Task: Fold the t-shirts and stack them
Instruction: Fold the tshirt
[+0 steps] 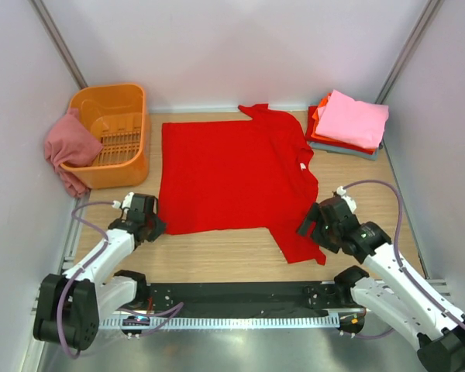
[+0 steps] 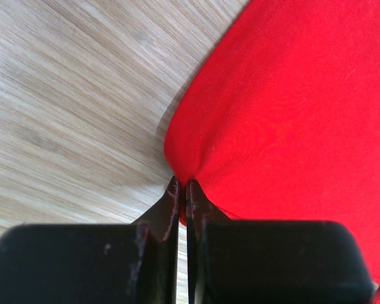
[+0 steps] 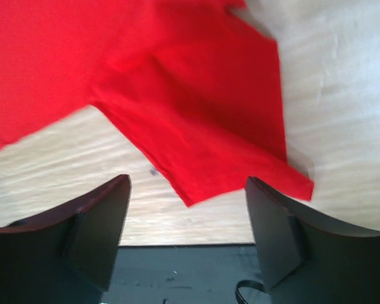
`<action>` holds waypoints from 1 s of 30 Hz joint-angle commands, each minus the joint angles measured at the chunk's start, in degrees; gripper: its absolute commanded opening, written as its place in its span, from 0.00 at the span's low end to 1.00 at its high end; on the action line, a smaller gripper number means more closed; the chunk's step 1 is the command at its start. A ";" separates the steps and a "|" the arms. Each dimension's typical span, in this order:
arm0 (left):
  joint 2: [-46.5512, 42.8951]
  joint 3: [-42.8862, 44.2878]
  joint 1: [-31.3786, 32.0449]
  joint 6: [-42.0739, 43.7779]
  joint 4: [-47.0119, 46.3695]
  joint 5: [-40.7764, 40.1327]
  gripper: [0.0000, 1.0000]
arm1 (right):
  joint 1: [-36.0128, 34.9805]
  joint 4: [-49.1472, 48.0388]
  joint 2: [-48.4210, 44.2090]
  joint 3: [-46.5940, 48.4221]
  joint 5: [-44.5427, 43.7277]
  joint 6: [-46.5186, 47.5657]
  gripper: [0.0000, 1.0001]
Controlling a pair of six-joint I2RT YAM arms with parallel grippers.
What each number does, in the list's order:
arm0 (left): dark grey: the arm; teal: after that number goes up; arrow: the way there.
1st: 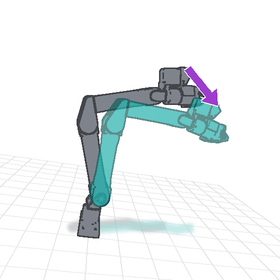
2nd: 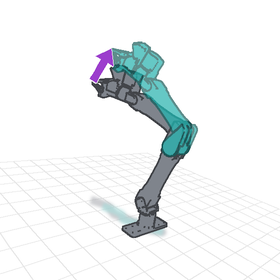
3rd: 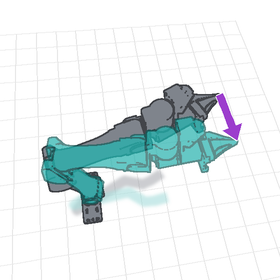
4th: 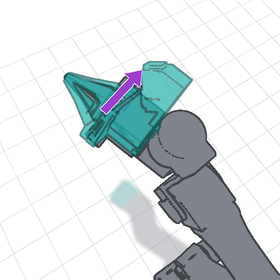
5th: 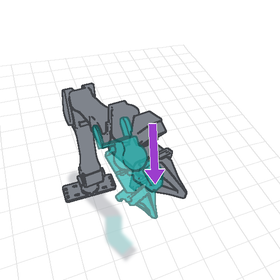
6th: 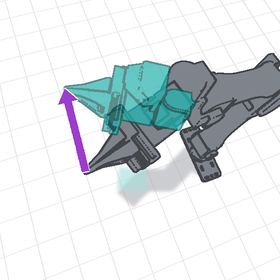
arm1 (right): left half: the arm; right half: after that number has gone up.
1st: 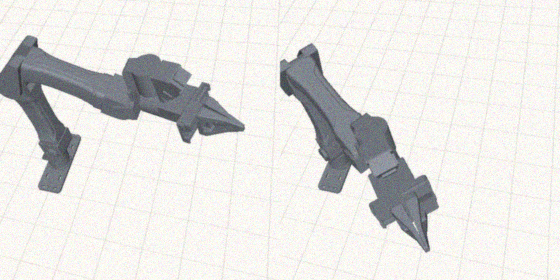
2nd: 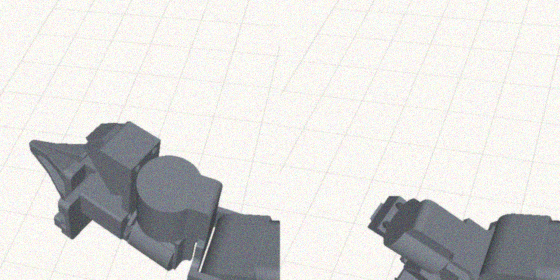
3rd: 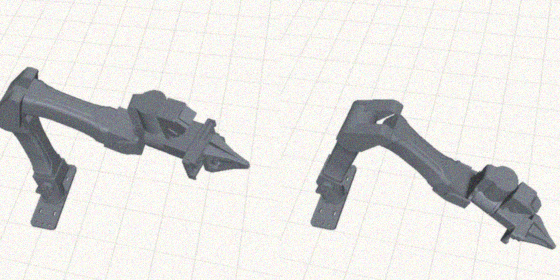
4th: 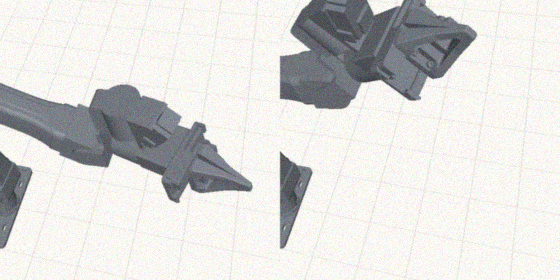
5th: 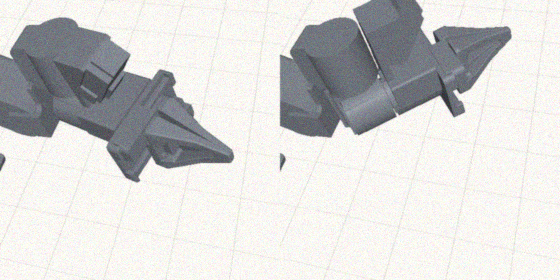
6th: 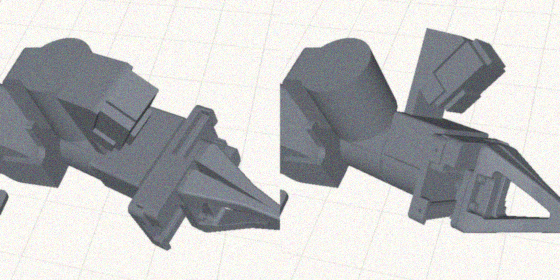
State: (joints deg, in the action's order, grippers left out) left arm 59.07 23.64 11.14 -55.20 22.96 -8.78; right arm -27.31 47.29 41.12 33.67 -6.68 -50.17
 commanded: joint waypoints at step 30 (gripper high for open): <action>-14.68 -0.52 0.11 0.27 8.59 0.25 0.00 | -28.84 -8.71 26.20 -4.50 -10.99 -13.37 0.01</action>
State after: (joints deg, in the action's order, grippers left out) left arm 45.98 23.42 11.18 -55.07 29.98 -8.93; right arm -54.00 38.50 65.65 30.02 -16.47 -60.97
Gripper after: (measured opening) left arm 0.014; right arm 0.068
